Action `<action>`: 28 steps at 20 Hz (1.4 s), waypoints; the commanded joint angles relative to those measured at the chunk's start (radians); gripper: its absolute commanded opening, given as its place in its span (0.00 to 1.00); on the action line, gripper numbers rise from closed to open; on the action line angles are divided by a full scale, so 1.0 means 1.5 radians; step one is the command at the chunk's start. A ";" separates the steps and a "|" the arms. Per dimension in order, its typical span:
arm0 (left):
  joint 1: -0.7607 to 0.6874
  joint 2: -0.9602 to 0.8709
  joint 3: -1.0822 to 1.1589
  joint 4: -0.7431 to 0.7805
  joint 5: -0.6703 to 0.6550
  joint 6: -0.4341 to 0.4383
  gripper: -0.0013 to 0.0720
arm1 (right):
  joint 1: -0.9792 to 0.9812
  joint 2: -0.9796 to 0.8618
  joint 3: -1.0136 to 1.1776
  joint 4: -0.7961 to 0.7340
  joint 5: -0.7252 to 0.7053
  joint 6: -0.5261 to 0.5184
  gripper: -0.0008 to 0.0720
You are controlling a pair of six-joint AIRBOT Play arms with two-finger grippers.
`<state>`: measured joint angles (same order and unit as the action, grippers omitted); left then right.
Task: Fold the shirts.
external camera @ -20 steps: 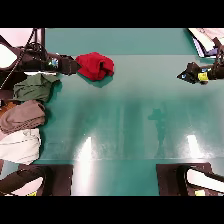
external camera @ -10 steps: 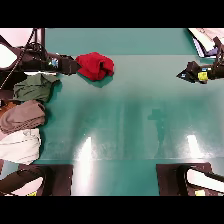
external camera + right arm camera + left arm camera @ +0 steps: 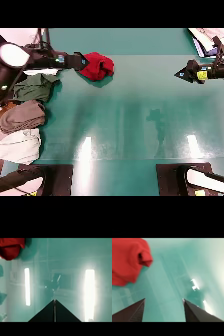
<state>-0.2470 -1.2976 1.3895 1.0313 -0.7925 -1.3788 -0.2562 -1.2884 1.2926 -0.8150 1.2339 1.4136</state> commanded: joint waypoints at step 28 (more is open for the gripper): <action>0.058 -0.056 0.453 -0.328 -0.347 0.246 0.05 | 0.001 0.146 0.201 -0.001 0.027 -0.001 0.04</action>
<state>-0.1616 -1.5406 2.0884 0.6018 -1.1957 -1.0737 -0.2562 -1.1126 1.5288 -0.8093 1.2778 1.4128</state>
